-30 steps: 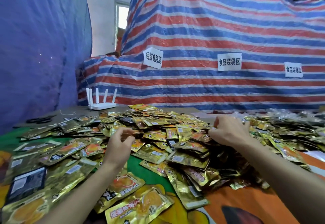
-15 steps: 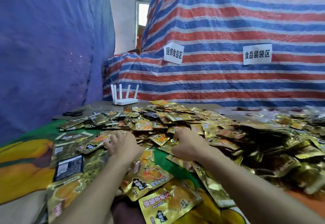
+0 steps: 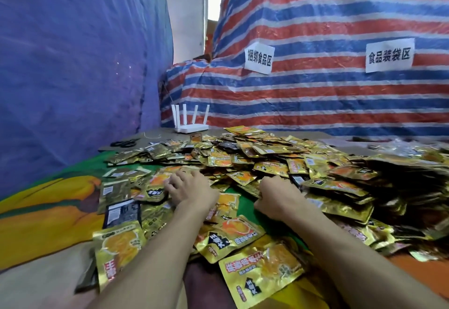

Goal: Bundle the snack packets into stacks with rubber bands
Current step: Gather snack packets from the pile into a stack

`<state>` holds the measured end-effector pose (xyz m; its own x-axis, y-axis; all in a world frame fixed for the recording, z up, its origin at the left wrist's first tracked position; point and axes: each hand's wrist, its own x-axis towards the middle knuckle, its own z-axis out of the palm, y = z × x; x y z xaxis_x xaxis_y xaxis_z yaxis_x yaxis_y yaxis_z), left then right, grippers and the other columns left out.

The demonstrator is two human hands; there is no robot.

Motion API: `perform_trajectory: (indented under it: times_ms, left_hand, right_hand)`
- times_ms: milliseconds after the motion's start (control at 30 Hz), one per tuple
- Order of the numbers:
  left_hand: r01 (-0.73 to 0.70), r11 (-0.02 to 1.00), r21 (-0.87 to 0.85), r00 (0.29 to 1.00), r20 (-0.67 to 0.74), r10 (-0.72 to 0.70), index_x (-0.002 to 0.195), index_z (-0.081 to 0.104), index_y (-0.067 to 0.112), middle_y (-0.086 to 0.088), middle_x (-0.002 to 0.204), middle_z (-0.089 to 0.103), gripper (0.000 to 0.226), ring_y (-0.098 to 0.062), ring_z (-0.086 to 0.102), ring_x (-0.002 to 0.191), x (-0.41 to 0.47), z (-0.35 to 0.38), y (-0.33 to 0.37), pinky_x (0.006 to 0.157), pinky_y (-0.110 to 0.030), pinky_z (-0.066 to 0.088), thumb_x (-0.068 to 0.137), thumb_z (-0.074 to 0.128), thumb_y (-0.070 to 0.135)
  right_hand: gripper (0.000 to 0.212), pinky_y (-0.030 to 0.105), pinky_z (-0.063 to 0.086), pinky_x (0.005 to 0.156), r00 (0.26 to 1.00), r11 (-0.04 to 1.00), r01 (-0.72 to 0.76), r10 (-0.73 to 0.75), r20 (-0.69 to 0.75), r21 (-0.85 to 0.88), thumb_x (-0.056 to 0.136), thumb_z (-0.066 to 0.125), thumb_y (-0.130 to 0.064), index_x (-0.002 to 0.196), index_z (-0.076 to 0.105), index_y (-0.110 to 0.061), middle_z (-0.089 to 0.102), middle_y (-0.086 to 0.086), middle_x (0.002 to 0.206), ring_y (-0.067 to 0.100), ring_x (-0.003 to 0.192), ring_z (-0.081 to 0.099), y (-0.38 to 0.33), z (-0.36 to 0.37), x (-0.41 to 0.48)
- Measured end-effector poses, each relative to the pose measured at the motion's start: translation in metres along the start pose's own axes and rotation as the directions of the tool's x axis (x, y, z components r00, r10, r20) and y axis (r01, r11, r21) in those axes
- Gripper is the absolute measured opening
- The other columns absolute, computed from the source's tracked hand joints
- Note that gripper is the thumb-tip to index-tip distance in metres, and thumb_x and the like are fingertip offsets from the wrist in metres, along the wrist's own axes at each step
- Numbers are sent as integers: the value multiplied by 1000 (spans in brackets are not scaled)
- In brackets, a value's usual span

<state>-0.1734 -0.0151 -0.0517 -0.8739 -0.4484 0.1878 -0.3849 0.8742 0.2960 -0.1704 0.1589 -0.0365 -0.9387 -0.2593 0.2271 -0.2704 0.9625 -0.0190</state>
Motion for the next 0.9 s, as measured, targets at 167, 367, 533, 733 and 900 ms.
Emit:
perform_trajectory:
  times_ms: [167, 367, 533, 733, 900]
  left_hand:
    - [-20, 999, 46, 996, -84, 24, 134, 52, 18, -7, 144, 46, 47, -27, 37, 135, -1, -4, -1, 107, -43, 28, 90, 57, 35]
    - [81, 997, -20, 995, -56, -82, 126, 55, 24, -18, 147, 38, 40, -39, 32, 137, -5, -6, 0, 113, -52, 25, 86, 60, 29]
    - [-19, 994, -106, 988, -157, 2, 127, 59, 27, -7, 132, 59, 33, -32, 47, 125, -5, -9, 2, 101, -47, 36, 96, 51, 17]
    - [-172, 952, -254, 904, -425, 50, 121, 56, 18, -6, 95, 65, 28, -27, 51, 78, -9, -22, 5, 68, -37, 37, 99, 44, 4]
    - [-345, 845, -408, 809, -587, 47, 109, 51, 11, -2, 70, 58, 15, -25, 55, 60, -12, -30, 10, 49, -32, 37, 99, 45, 1]
  right_hand:
    - [16, 30, 40, 55, 996, 992, -40, 49, -74, 120, 90, 60, -14, 83, 46, -15, 51, 1, 79, 23, 75, 54, -5, 4, -5]
    - [9, 34, 46, 67, 992, 967, -112, 96, 82, 227, 85, 56, -21, 86, 50, -15, 56, 3, 83, 26, 87, 56, -5, 4, -10]
    - [33, 31, 33, 55, 995, 987, -75, 83, -50, 143, 95, 52, -7, 71, 31, -15, 41, 2, 79, 23, 73, 43, -14, 7, -15]
    - [27, 30, 22, 48, 982, 978, -54, 88, -165, 200, 94, 48, 1, 75, 33, -11, 37, 4, 76, 23, 64, 37, -12, 1, -17]
    - [8, 33, 27, 51, 928, 982, -29, 96, -359, 186, 97, 50, -14, 94, 42, -17, 52, 0, 74, 28, 65, 50, -8, -13, -17]
